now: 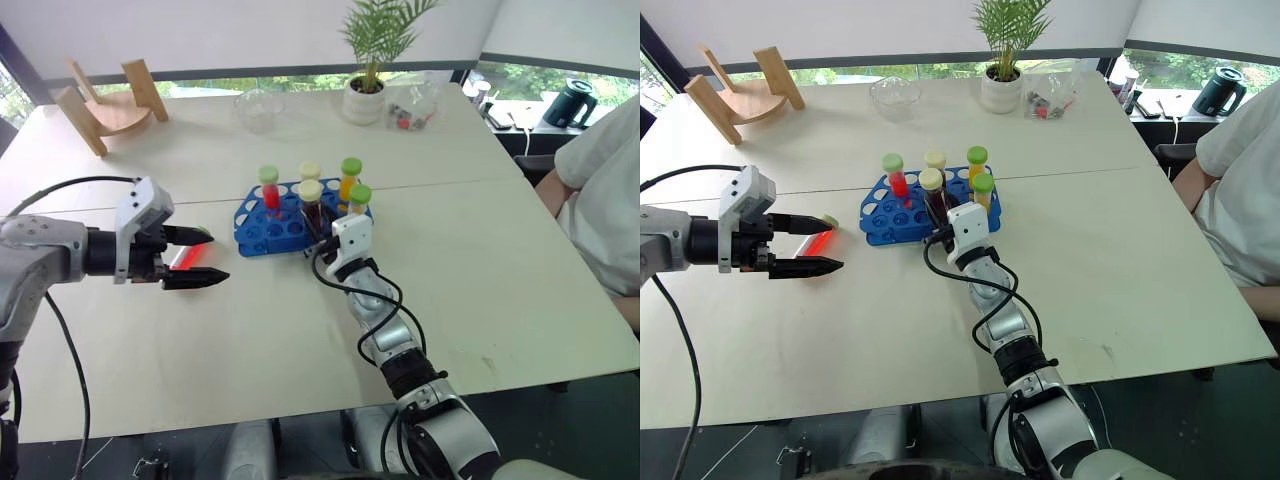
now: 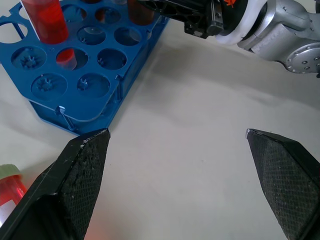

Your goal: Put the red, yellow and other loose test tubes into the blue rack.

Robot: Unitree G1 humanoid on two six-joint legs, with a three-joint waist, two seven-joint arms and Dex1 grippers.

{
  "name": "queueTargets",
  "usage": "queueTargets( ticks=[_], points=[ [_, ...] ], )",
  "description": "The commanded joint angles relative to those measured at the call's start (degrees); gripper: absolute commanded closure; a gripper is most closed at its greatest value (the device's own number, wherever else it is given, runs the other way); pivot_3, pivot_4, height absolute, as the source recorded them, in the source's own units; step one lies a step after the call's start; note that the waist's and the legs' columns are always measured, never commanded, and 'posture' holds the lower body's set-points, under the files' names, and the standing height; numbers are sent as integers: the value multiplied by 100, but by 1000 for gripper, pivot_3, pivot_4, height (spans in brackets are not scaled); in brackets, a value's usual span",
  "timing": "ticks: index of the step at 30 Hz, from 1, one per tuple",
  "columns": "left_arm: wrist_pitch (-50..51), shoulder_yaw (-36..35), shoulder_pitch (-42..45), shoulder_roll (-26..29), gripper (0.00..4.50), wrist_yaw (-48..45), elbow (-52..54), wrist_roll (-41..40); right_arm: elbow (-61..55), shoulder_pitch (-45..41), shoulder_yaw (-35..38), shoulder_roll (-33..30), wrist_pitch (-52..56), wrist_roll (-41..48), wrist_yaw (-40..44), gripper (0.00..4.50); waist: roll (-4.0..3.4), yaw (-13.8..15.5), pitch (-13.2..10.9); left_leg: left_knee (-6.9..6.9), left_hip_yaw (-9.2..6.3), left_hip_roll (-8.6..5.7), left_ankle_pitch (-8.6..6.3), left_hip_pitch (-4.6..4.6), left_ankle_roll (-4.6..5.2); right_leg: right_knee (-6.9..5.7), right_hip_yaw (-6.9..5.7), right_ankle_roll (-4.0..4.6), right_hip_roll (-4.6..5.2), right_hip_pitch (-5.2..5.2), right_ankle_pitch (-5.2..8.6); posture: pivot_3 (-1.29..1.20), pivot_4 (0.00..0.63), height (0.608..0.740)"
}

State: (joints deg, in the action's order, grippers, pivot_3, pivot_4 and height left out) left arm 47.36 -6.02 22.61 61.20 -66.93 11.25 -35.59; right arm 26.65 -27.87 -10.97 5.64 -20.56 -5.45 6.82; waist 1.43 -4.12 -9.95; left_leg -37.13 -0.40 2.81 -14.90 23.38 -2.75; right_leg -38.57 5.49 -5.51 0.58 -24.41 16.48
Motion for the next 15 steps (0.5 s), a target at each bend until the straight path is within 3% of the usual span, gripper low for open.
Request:
queueTargets(
  ticks=[1,3,7,10,15],
  points=[
    [-13,-163,3,54,0,37,42,-11,-374,6,-49,63,-122,-30,-28,1270,0,0,0,0,0,0,0,0,0,0,0,0,0,0,0,0,150,740],
    [-26,-182,-10,46,0,57,21,-6,-574,59,-83,55,-59,-49,-13,81,0,2,0,1,0,0,0,0,0,0,0,0,0,0,0,0,150,740],
    [-23,-256,-1,1,0,206,-37,0,-965,99,-186,21,85,-20,148,81,0,2,0,0,0,0,0,0,0,-1,0,0,0,0,0,0,150,740],
    [211,-305,131,29,0,643,-198,142,-1977,108,-305,-72,501,122,472,81,-1,8,0,0,-1,0,0,0,0,-2,0,0,0,0,0,0,150,740],
    [440,-374,683,373,0,877,-734,317,-4202,-59,-161,-794,2316,925,1423,81,2,28,1,-6,-6,0,0,3,0,-8,-3,0,0,-3,0,0,150,740]
  ],
)
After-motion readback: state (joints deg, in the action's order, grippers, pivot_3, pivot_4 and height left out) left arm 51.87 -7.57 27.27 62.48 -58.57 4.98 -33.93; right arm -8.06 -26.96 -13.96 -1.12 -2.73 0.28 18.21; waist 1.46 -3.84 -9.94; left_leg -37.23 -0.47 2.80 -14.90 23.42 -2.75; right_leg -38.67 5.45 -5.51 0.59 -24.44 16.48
